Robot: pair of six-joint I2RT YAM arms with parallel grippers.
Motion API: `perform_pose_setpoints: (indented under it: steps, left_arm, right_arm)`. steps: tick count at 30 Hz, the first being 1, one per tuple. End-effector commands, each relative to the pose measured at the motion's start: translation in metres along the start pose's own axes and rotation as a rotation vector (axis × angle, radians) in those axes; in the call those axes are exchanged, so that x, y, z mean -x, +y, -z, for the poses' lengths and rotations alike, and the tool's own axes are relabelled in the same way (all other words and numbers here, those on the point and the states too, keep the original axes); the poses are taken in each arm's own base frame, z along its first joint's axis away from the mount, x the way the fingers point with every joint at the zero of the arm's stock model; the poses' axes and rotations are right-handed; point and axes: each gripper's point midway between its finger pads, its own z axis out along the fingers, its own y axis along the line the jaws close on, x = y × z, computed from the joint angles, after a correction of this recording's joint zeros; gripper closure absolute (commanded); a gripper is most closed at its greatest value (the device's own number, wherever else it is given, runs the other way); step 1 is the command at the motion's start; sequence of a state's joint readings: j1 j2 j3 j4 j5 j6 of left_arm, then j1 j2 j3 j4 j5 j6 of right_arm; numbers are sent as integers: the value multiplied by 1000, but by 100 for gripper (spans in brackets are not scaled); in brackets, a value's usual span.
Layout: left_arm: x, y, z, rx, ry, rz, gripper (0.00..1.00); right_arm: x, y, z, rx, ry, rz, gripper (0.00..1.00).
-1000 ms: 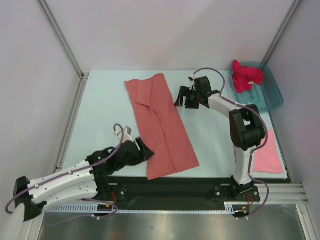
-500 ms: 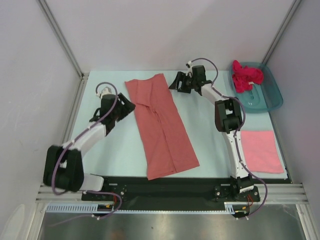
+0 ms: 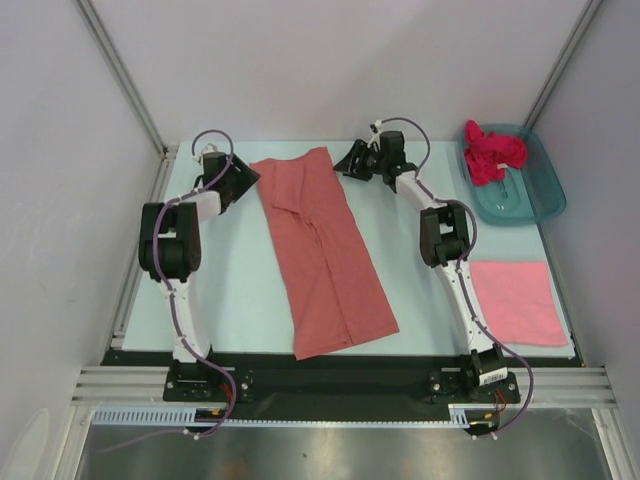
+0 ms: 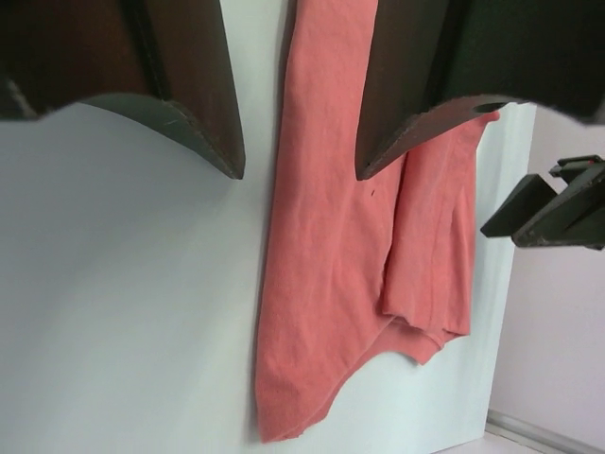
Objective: Fold and stack the t-shirts
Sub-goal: Fold the tshirt
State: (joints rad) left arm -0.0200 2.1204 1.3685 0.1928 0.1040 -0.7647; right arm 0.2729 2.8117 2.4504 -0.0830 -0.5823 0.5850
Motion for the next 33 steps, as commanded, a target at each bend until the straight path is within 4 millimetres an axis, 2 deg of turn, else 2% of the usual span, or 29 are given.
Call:
perform_pose_setpoints:
  steps: [1,4,5,7,8,10,12,14,15,20,21,22,23,24,25,26,27,28,29,30,31,32,33]
  left_arm:
    - [41,-34,-13,-77,-89,-46,34]
    - [47,-32,-24,-63,-90,-31,35]
    - [42,-23,-31,-43,-74,-16,35]
    - [43,-19,-37,-40,-73,6,35]
    - [35,-14,-44,-37,-56,22,35]
    - [37,-18,-49,-50,-54,27,39]
    - [30,-12,-60,-42,-26,25,42]
    - [33,-17,-65,-53,-23,34,44]
    - [28,-13,-71,-52,-11,38,47]
    - [28,-25,-86,-115,7,66,61]
    - [29,-27,-88,-123,6,67,66]
    - [27,-30,-93,-138,10,65,69]
    - [27,-34,-95,-150,11,65,70]
    - [22,-39,-98,-163,20,62,72]
    - [26,-50,-99,-192,15,58,73]
    - [21,-50,-105,-194,22,63,73]
    - [15,-58,-107,-209,29,61,74]
    - [18,-67,-108,-226,17,73,74]
    - [8,-73,-112,-237,29,74,74]
    - [11,-84,-113,-258,19,76,74]
    - [9,-91,-114,-271,19,78,74]
    - [-5,-97,-119,-276,36,83,74]
    - [-1,-111,-118,-301,20,82,73]
  right_arm:
    - [3,10,-13,22,-33,-8,45]
    - [1,8,-18,16,-47,-23,49]
    - [-6,5,-24,11,-40,-29,50]
    - [-6,10,-27,11,-44,-18,52]
    - [-10,9,-30,6,-43,-18,54]
    - [-12,5,-31,-7,-47,-28,59]
    - [-7,1,-31,-26,-66,-28,65]
    - [-3,2,-31,-25,-82,-25,67]
    - [0,0,-30,-32,-90,-30,72]
    - [15,-9,-23,-67,-138,-52,93]
    - [12,-19,-21,-90,-136,-68,100]
    - [14,-30,-16,-111,-140,-88,100]
    - [29,-23,-12,-99,-187,-76,100]
    - [21,-35,-11,-123,-177,-95,100]
    - [26,-39,-6,-125,-190,-96,100]
    - [36,-32,-2,-111,-215,-83,100]
    - [37,-34,0,-116,-217,-74,100]
    - [35,-40,4,-131,-218,-77,100]
    - [45,-35,12,-138,-241,-66,100]
    - [48,-34,16,-141,-253,-65,100]
    - [30,-49,19,-174,-229,-91,100]
    - [50,-42,32,-170,-280,-77,100]
    - [51,-44,37,-182,-290,-83,100]
